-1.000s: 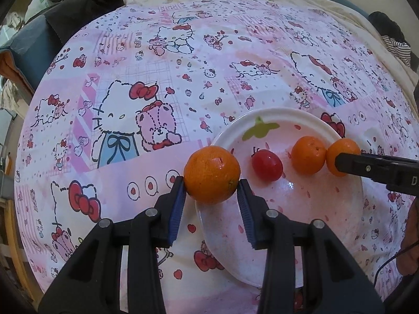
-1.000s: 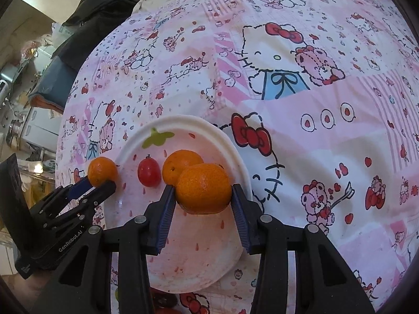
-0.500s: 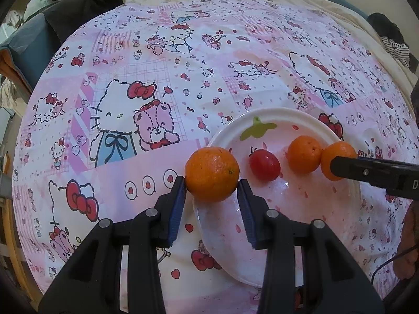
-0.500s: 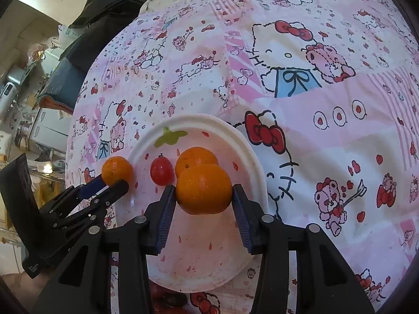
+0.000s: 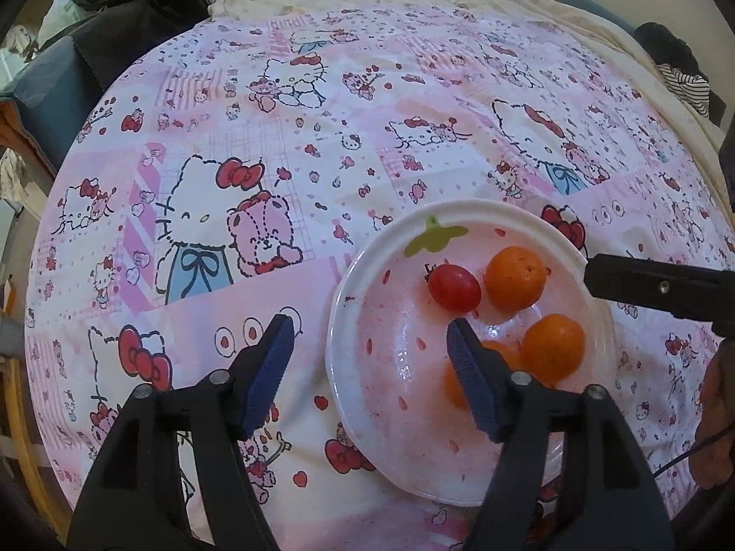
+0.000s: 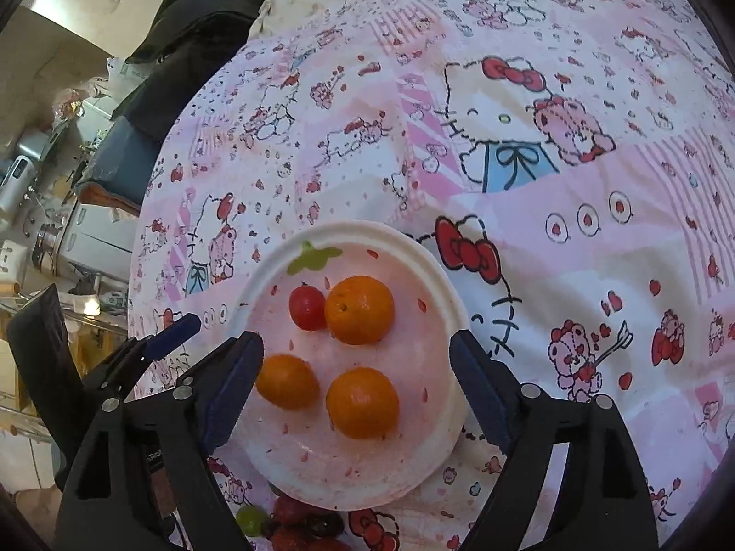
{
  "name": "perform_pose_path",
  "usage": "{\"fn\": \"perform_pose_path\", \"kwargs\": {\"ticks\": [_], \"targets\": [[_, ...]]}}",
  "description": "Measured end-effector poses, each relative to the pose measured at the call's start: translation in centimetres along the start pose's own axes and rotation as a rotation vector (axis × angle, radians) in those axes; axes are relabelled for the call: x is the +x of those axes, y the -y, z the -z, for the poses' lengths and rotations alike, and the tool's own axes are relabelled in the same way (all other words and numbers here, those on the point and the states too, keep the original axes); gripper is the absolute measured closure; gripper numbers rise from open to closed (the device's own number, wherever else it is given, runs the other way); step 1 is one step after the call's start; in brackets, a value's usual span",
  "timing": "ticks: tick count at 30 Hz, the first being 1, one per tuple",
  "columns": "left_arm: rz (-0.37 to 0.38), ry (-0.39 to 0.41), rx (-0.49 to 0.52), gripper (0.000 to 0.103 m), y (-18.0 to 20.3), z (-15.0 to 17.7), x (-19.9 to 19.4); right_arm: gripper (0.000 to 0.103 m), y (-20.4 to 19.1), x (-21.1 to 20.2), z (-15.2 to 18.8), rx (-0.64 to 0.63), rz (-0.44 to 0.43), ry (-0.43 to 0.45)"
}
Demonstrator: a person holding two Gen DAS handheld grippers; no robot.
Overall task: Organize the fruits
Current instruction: 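Open the left tool to set its orange on the plate while the right tool releases its orange, then move both open tools back from the plate toward the remaining fruit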
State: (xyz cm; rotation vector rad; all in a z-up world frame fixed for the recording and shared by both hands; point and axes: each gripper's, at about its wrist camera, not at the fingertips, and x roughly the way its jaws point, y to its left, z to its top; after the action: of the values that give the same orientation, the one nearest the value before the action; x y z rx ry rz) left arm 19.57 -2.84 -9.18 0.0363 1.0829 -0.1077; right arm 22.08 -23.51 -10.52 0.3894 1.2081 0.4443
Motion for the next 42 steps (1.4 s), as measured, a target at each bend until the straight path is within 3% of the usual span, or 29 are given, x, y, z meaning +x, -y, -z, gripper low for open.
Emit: {"fn": "perform_pose_path", "kwargs": {"ticks": [11, 13, 15, 16, 20, 31, 42], "targets": [[-0.006, 0.066, -0.091, 0.037, -1.9, 0.4, -3.0, 0.017, -0.8, -3.4, 0.0, -0.030, 0.013, 0.084], [-0.003, 0.083, -0.109, 0.032, -2.2, 0.7, -4.1, 0.017, -1.0, -4.3, 0.2, -0.032, 0.017, 0.098], [-0.002, 0.105, -0.119, 0.016, -2.3, 1.0, -5.4, 0.017, -1.4, -5.1, 0.5, -0.049, 0.017, 0.106], [0.004, 0.120, -0.122, 0.015, -2.3, 1.2, -6.3, 0.017, -1.6, -5.9, 0.8, -0.056, 0.021, 0.123], [0.014, 0.126, -0.126, 0.015, -2.4, 2.4, -8.3, 0.008, -2.2, -7.9, 2.1, -0.054, 0.018, 0.163], [0.022, 0.137, -0.188, 0.015, -3.5, 6.6, -12.6, 0.008, -3.8, -11.0, 7.0, -0.100, 0.035, 0.195], [0.009, 0.105, -0.189, 0.015, -3.3, 10.0, -13.9, 0.008, -2.8, -11.7, 11.7, -0.022, 0.055, 0.161]]}}
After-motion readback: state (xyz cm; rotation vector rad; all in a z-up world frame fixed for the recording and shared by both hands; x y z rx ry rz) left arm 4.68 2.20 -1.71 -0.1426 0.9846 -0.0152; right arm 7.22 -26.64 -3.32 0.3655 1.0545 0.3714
